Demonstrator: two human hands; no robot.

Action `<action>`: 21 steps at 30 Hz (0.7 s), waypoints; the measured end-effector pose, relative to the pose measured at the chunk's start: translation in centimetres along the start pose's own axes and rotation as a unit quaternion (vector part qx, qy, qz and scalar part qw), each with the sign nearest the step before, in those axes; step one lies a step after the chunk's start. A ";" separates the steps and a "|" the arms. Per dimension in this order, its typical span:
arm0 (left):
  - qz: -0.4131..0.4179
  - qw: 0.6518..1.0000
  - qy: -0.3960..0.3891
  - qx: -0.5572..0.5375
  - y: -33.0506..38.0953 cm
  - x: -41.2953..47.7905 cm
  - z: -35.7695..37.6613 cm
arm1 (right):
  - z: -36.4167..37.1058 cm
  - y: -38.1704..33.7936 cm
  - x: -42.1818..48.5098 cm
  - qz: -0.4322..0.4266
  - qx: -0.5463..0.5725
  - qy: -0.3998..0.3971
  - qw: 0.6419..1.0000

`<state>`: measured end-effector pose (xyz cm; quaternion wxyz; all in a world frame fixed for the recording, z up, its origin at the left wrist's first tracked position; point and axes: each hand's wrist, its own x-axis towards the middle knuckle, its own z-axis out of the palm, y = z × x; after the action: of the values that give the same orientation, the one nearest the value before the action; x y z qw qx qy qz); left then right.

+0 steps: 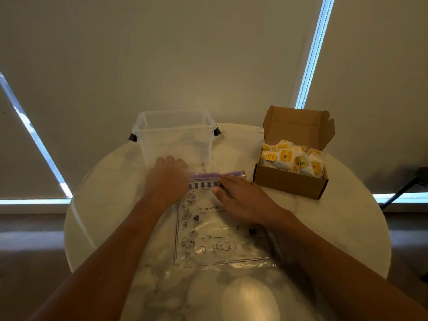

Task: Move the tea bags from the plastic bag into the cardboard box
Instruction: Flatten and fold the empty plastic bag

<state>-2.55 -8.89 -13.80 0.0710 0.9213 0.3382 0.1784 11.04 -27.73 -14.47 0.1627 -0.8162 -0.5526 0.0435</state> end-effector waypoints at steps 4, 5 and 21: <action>0.070 0.989 0.033 -0.124 -0.1 0.1 0.2 | -0.9 0.2 0.2 -0.019 0.018 0.103 0.994; 0.095 0.982 0.042 -0.158 0.1 0.0 0.1 | -1.0 0.4 0.3 -0.026 0.015 0.127 0.991; 0.155 0.925 0.102 -0.332 -0.3 -0.5 -3.0 | -2.0 0.3 0.4 -0.103 0.044 0.277 0.954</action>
<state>-4.28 -8.98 -11.20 0.3092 0.8629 0.1179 0.3821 12.00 -27.87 -12.64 0.3482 -0.7271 -0.5647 -0.1768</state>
